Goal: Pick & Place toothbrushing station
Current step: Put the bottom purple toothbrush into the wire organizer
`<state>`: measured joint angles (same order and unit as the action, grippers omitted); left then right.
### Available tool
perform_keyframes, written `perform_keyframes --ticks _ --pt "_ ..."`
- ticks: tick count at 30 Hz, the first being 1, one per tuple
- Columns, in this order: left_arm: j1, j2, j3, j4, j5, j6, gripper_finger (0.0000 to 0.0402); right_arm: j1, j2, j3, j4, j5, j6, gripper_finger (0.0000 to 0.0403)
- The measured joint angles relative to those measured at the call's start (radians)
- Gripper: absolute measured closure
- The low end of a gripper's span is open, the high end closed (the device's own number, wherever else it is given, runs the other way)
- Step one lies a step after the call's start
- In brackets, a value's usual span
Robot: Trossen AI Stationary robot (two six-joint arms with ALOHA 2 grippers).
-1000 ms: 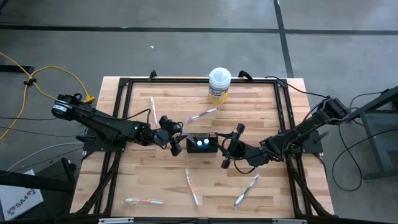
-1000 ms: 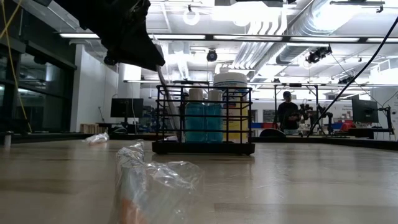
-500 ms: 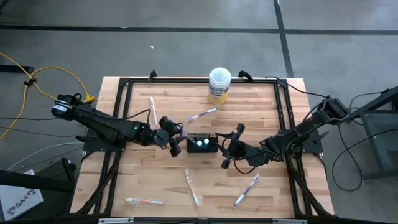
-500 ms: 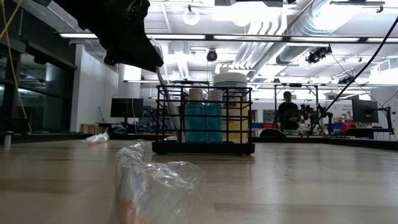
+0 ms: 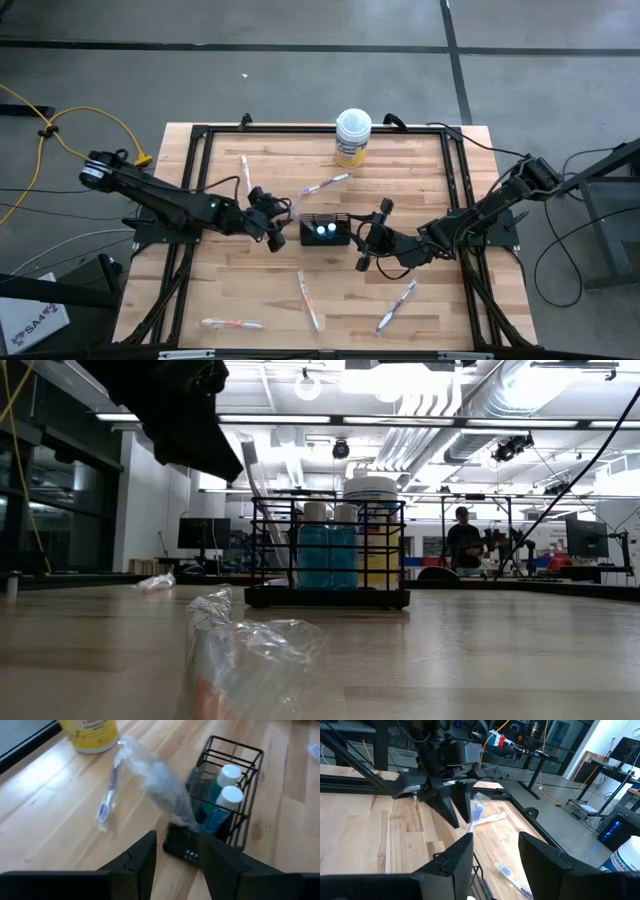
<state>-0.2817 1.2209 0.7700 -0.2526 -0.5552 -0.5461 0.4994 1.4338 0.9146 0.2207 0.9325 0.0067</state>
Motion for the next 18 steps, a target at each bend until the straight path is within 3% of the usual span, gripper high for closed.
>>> perform_keyframes --ticks 6,18 --pt "0.0 -0.058 0.0 -0.068 0.0 -0.012 0.0263 0.0 0.0 0.0 0.0 0.0 0.0 0.0253" --pt "-0.001 -0.085 0.0 -0.318 0.001 -0.293 0.0263 0.0 0.0 0.0 -0.001 -0.001 0.0 0.0253"
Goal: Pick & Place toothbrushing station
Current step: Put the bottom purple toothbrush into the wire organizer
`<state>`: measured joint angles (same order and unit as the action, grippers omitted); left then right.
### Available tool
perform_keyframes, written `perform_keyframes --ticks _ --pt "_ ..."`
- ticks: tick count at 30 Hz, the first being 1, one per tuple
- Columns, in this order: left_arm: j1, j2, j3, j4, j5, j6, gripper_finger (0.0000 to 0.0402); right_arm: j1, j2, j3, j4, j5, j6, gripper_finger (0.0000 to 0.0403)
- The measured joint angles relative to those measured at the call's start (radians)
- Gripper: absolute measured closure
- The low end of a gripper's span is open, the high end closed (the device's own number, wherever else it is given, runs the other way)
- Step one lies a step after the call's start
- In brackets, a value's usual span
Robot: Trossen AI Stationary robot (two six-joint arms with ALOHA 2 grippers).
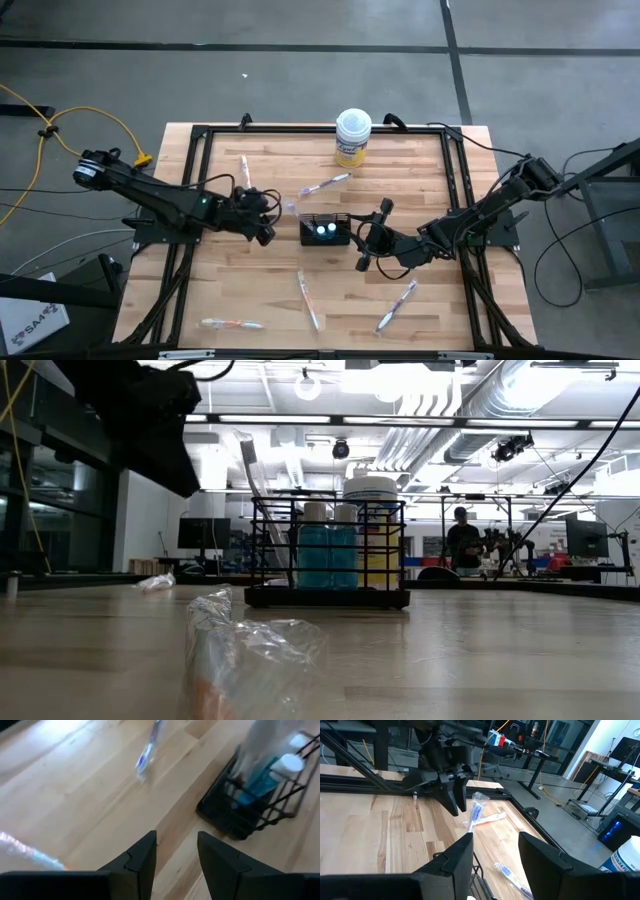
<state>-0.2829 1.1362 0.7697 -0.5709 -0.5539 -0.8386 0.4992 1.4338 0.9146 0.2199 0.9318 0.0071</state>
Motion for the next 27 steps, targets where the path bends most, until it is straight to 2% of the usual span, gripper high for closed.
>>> perform_keyframes --ticks 6,9,18,27 --pt "-0.039 0.0 0.0 0.017 0.073 0.005 0.0263 0.0 0.0 0.0 -0.009 -0.055 0.02 0.0253" --pt "-0.075 0.0 0.0 0.039 0.089 0.007 0.0263 0.0 0.0 0.0 -0.069 -0.108 0.072 0.0253" --pt "-0.167 0.001 0.0 0.126 0.076 0.008 0.0263 0.009 0.0 0.0 -0.437 -0.42 0.447 0.0253" --pt "-0.187 0.001 0.0 0.158 0.064 0.015 0.0263 0.073 0.0 0.0 -0.553 -0.642 0.635 0.0272"
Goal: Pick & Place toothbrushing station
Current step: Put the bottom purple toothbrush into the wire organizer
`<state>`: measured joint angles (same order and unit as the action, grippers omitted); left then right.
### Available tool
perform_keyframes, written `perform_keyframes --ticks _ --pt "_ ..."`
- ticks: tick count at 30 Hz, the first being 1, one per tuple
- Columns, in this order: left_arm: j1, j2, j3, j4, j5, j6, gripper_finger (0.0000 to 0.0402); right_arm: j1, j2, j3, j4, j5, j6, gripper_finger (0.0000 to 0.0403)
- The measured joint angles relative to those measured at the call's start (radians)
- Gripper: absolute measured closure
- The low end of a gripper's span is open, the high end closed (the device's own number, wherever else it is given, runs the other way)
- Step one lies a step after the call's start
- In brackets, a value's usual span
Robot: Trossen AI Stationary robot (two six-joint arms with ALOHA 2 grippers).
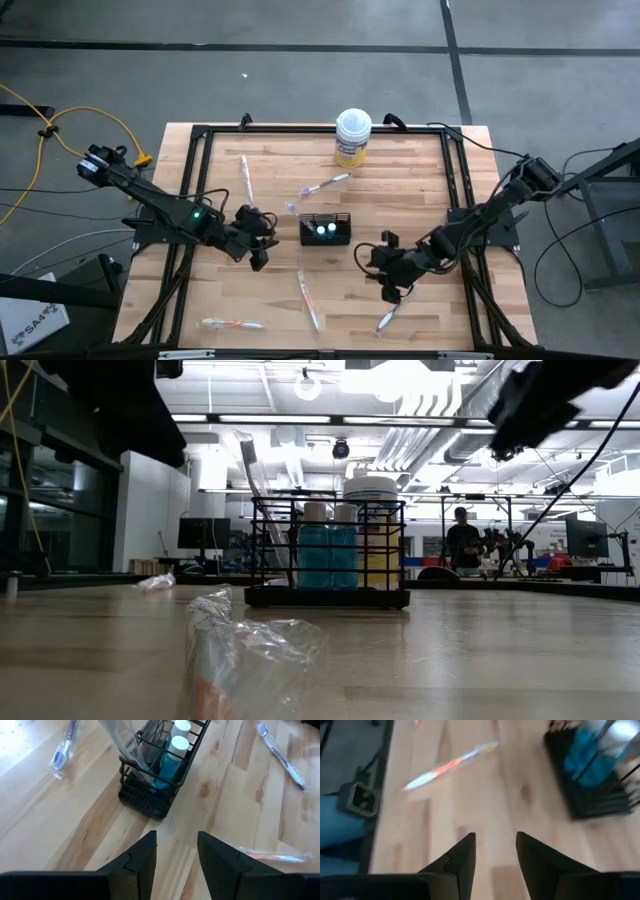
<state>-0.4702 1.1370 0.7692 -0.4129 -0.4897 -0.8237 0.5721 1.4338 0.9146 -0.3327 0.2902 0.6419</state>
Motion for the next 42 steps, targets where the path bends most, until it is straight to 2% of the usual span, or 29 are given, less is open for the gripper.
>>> perform_keyframes --ticks 3,9,12,16,22,27,32,42 --pt "0.0 0.0 0.0 0.0 -0.003 0.001 0.0263 0.02 0.0 0.0 -0.052 -0.035 0.091 0.0282" --pt "0.0 0.0 0.0 0.003 -0.007 0.002 0.0263 0.051 0.0 0.0 -0.149 -0.082 0.377 0.0297" --pt "0.0 0.0 0.0 0.003 -0.007 0.019 0.0263 0.067 0.0 0.0 -0.168 -0.127 0.428 0.0299" --pt "0.0 0.0 0.0 0.003 -0.008 0.038 0.0263 0.098 0.0 0.0 -0.168 -0.171 0.334 0.03" --pt "0.0 0.0 0.0 0.007 -0.01 0.038 0.0263 0.155 0.002 0.0 -0.192 -0.17 0.066 0.03" --pt "0.0 0.0 0.0 0.045 -0.013 0.041 0.0263 0.194 0.028 0.0 -0.194 -0.165 -0.094 0.03" --pt "0.0 0.0 0.0 0.091 -0.013 0.041 0.0263 0.217 0.08 0.0 -0.202 -0.163 -0.147 0.03" --pt "0.0 0.0 0.0 0.135 -0.013 0.04 0.0263 0.236 0.232 0.0 -0.208 -0.193 -0.151 0.03"
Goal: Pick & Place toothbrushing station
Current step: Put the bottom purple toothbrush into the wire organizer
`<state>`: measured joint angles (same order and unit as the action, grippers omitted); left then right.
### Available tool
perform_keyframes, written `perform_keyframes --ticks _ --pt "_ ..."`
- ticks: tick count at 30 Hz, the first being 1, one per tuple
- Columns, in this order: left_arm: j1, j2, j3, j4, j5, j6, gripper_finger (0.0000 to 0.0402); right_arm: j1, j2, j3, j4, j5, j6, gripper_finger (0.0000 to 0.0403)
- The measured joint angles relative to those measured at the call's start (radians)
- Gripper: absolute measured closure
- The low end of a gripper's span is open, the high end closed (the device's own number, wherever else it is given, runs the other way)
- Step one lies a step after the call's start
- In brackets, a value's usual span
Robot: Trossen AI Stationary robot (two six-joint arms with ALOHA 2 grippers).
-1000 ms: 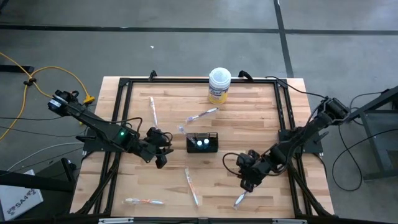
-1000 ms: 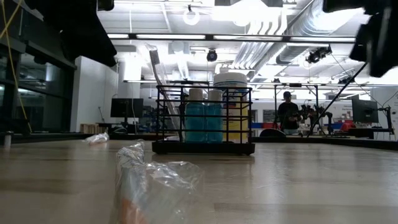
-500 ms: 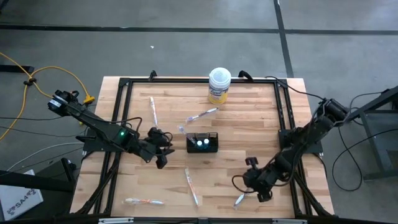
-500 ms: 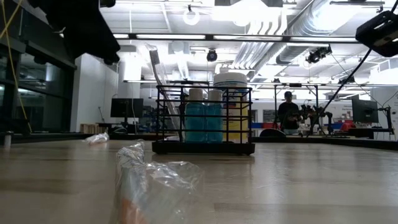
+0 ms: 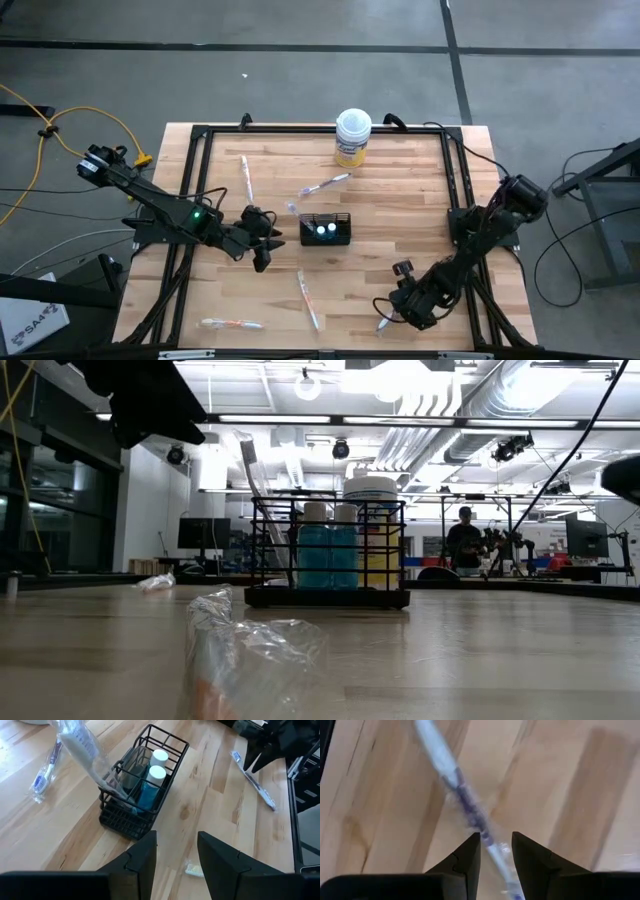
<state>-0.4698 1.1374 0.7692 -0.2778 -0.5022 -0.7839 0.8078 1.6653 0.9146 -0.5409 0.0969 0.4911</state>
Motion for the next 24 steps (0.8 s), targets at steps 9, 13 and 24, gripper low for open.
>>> perform_keyframes --ticks 9,13,24 --pt "0.0 0.0 0.0 0.004 0.0 -0.002 0.0263 0.0 0.032 0.0 0.002 -0.022 0.002 0.03" --pt "0.0 0.0 0.0 0.004 0.0 -0.002 0.0263 0.0 0.032 0.0 0.001 -0.022 0.001 0.03" --pt "0.0 0.0 0.0 0.003 0.0 -0.002 0.0263 0.0 0.032 0.0 0.001 -0.022 0.001 0.0311"
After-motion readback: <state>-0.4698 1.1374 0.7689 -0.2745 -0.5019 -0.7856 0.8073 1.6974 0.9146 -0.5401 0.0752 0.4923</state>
